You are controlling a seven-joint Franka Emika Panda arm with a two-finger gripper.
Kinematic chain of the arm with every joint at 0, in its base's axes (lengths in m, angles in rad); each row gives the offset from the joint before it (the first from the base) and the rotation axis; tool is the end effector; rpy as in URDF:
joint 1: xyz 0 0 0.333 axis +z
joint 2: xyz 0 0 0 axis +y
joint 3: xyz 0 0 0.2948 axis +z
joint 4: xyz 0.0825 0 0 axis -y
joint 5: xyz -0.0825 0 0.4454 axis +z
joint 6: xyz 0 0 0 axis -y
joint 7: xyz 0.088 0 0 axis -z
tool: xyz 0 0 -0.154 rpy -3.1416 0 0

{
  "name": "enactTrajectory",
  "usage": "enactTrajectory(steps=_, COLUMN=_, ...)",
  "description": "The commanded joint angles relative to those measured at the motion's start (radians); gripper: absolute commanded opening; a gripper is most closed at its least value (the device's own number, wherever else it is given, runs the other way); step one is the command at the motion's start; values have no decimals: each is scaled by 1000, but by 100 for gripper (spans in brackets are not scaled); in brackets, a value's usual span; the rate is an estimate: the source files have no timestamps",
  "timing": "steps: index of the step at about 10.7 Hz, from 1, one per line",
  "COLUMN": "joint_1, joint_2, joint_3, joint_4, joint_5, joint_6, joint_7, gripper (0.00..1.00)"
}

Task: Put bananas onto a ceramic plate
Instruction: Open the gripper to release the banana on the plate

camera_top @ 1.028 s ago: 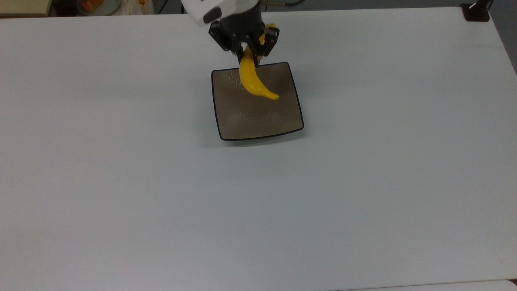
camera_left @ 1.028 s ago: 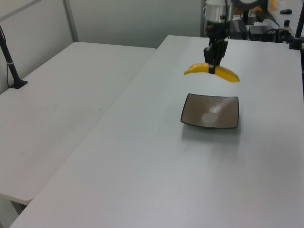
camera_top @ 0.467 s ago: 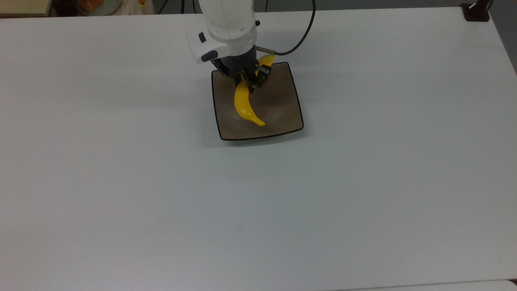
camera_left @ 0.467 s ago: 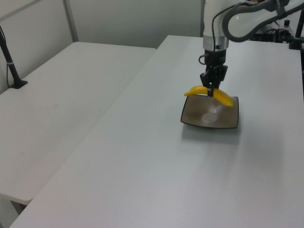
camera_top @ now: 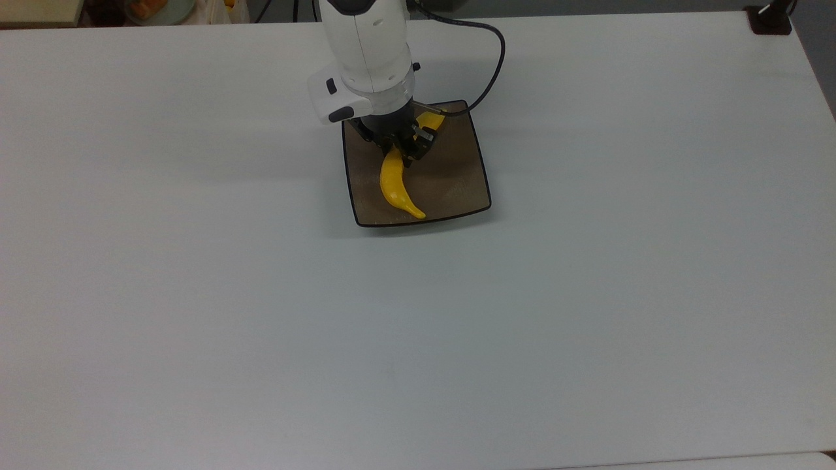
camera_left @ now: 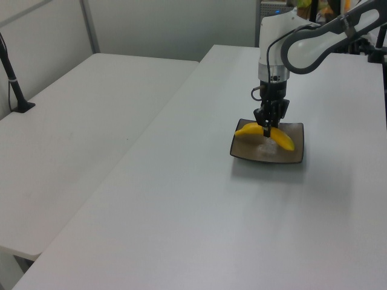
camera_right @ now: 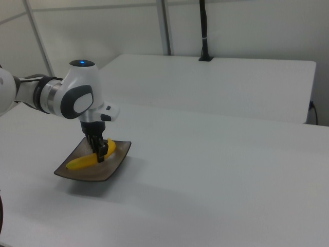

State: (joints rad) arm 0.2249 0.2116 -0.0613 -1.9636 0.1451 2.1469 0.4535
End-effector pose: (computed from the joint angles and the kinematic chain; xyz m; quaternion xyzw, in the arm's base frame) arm 0.6296 0.1158 0.2630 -0.9815 0.1834 0.0294 0.0471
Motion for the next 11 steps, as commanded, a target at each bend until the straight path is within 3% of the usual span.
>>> enactTrajectory(steps=1, joint_1=8, joint_2=-15, joint_3=-6, joint_4=-20, joint_5=21, joint_6=21, joint_7=10, gripper=43)
enactTrajectory(steps=4, joint_1=10, joint_2=-24, joint_3=-6, joint_4=-9, joint_5=21, joint_6=-17, joint_7=8, gripper=100)
enactTrajectory(steps=6, joint_1=14, joint_2=-50, joint_3=-6, joint_4=24, joint_5=2, joint_6=-95, joint_7=7, gripper=100)
enactTrajectory(steps=11, joint_1=16, joint_2=-156, joint_3=-6, joint_4=262, joint_5=-35, joint_6=-394, joint_7=-4, gripper=100)
